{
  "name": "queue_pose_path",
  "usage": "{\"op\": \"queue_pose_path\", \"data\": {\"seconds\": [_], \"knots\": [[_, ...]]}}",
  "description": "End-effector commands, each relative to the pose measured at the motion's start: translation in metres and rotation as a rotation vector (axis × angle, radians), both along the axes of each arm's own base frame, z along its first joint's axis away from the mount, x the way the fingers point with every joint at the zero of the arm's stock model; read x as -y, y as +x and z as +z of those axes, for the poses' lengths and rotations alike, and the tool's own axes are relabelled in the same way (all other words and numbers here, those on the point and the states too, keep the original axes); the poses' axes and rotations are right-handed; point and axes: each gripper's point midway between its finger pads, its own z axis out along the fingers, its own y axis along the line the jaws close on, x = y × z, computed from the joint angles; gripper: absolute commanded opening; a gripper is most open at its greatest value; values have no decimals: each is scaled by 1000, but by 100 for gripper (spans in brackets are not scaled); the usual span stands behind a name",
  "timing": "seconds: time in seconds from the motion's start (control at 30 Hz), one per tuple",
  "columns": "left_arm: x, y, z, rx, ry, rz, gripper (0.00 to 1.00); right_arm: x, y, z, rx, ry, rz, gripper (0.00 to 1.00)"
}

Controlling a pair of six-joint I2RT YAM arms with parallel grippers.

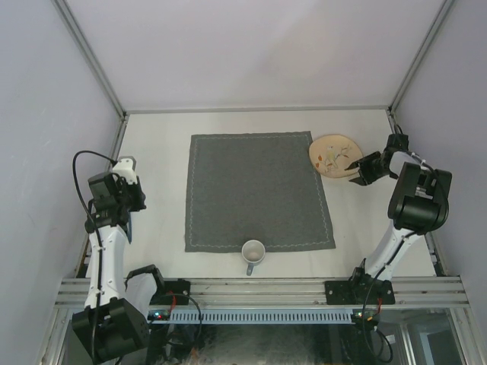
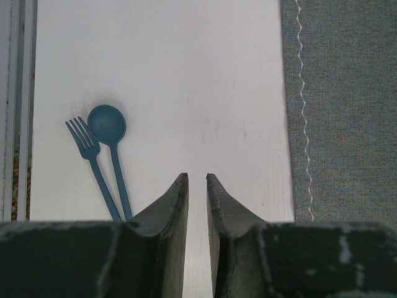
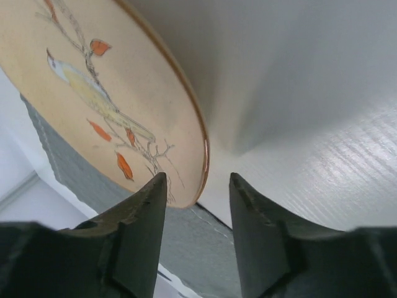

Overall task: Set the dinner table for one person
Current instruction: Place the plate at the center of the board.

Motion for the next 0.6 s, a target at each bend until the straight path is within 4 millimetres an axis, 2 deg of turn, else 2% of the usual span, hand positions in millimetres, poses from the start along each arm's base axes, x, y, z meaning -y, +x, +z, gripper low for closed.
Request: {"op": "queue_pose_path", "data": {"seconds": [0.0, 0.07, 0.13, 0.17, 0.23, 0.33, 0.4, 0.47, 0.5, 0.53, 0.57], "knots": [[-3, 6, 15, 45, 4, 12, 22, 1, 11, 44, 152, 18, 92, 55], [-3, 6, 16, 49, 2, 11, 22, 4, 12, 57, 204, 28, 113, 76], [-2, 6, 16, 49, 0, 9, 22, 5, 13, 74, 287, 62, 158, 89], [-2, 6, 16, 48, -1, 7, 22, 5, 15, 86, 350, 83, 192, 92], [-1, 4, 14, 47, 1, 3, 22, 11, 22, 124, 525, 100, 280, 99], [-1, 3, 13, 47, -1, 6, 22, 27, 29, 169, 749, 82, 427, 99], [-1, 2, 13, 50, 0, 7, 22, 40, 35, 178, 786, 59, 508, 99], [0, 1, 16, 61, 2, 7, 22, 47, 42, 176, 773, 64, 610, 97], [0, 0, 17, 65, 4, 10, 22, 53, 47, 172, 767, 65, 659, 97], [0, 0, 19, 70, 5, 12, 22, 61, 55, 153, 752, 85, 686, 97], [-1, 0, 21, 74, 8, 15, 22, 73, 64, 152, 759, 33, 732, 97]]}}
